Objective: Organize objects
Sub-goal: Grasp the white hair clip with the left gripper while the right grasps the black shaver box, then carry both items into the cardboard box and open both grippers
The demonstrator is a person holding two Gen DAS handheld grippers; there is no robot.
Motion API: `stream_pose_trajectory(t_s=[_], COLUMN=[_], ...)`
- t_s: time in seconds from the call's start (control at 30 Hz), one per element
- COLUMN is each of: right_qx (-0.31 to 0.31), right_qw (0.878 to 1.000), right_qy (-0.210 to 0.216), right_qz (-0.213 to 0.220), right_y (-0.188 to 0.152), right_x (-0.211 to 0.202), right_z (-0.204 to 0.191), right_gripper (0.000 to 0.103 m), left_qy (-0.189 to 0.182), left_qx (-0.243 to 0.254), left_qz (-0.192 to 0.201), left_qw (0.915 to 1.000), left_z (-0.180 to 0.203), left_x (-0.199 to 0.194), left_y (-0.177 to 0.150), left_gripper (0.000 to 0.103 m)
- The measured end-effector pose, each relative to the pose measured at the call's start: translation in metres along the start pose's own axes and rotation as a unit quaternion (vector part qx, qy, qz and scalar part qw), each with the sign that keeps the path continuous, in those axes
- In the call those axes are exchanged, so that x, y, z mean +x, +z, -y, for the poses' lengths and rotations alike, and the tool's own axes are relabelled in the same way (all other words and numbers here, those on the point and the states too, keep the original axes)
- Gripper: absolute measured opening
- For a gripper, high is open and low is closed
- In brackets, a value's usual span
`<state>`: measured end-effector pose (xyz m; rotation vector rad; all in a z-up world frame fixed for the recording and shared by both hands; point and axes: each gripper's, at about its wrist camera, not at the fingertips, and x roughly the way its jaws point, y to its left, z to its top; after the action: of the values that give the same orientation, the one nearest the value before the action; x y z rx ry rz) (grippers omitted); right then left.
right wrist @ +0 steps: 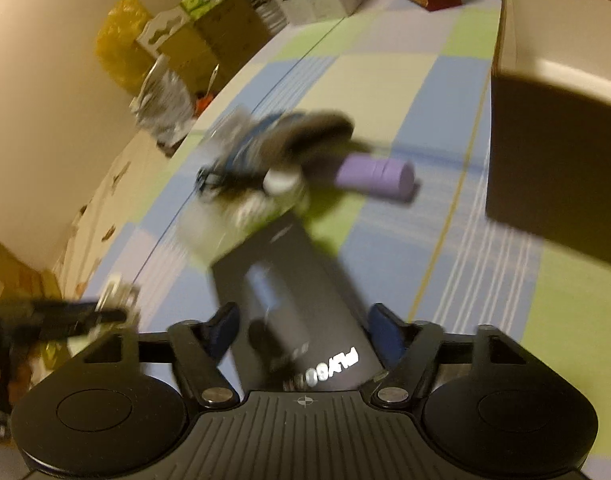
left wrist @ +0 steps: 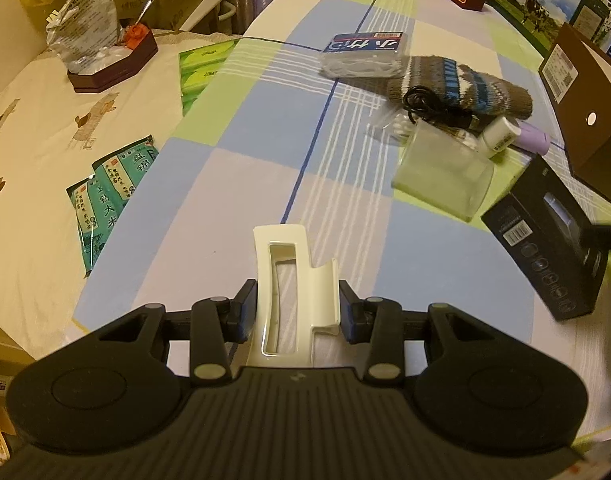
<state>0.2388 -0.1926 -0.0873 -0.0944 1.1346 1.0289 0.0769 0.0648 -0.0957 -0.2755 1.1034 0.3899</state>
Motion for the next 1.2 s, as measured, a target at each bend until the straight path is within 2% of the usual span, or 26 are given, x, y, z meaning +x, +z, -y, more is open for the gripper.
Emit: stream_pose_trajectory(t_s=[0.07, 0.23, 0.43, 0.47, 0.53, 0.6, 0.7, 0.87, 1.03, 1.2], right_qx=[-0.016, -0.076, -0.135, -0.137, -0.145, -0.155, -0.137, -0.07, -0.009, 0.039], right_qw=[1.0, 0.995, 0.984, 0.983, 0.98, 0.979, 0.981, 0.99, 0.993, 0.988], right_qy=[-0.016, -0.071, -0.116, -0.122, -0.134, -0.132, -0.133, -0.118, -0.121, -0.138], right_qz=[0.006, 0.009, -0.013, -0.018, -0.021, -0.019, -0.025, -0.022, 0.012, 0.065], right_y=[-0.007, -0.006, -0.006, -0.007, -0.01, -0.014, -0.021, -0.033, -0.041, -0.041], right_x=[-0.003, 0.008, 0.037, 0.041, 0.047, 0.045, 0.037, 0.004, -0.042, -0.099], right_z=[-0.014, -0.045, -0.061, -0.06, -0.06, -0.059, -0.054, -0.033, -0.01, 0.013], right_gripper=[0.087, 0.089, 0.089, 0.088, 0.079, 0.078, 0.077, 0.077, 0.077, 0.077], left_qy=[-0.003, -0.014, -0.026, -0.028, -0.03, -0.032, -0.035, -0.053, -0.084, -0.124], left_qx=[0.004, 0.017, 0.028, 0.028, 0.03, 0.033, 0.039, 0.063, 0.103, 0.151], left_qz=[0.001, 0.008, 0.017, 0.018, 0.019, 0.02, 0.021, 0.028, 0.042, 0.061], left_qw=[1.0, 0.9997, 0.9991, 0.9991, 0.9989, 0.9988, 0.9984, 0.9962, 0.9902, 0.9788], left_z=[0.001, 0.007, 0.014, 0.015, 0.015, 0.017, 0.021, 0.039, 0.078, 0.133], left_x=[0.0, -0.002, -0.007, -0.008, -0.009, -0.012, -0.017, -0.028, -0.038, -0.048], left_y=[0.002, 0.007, 0.009, 0.009, 0.008, 0.006, 0.005, 0.007, 0.016, 0.033], left_gripper=[0.036, 0.036, 0.036, 0.036, 0.036, 0.036, 0.036, 0.036, 0.036, 0.036])
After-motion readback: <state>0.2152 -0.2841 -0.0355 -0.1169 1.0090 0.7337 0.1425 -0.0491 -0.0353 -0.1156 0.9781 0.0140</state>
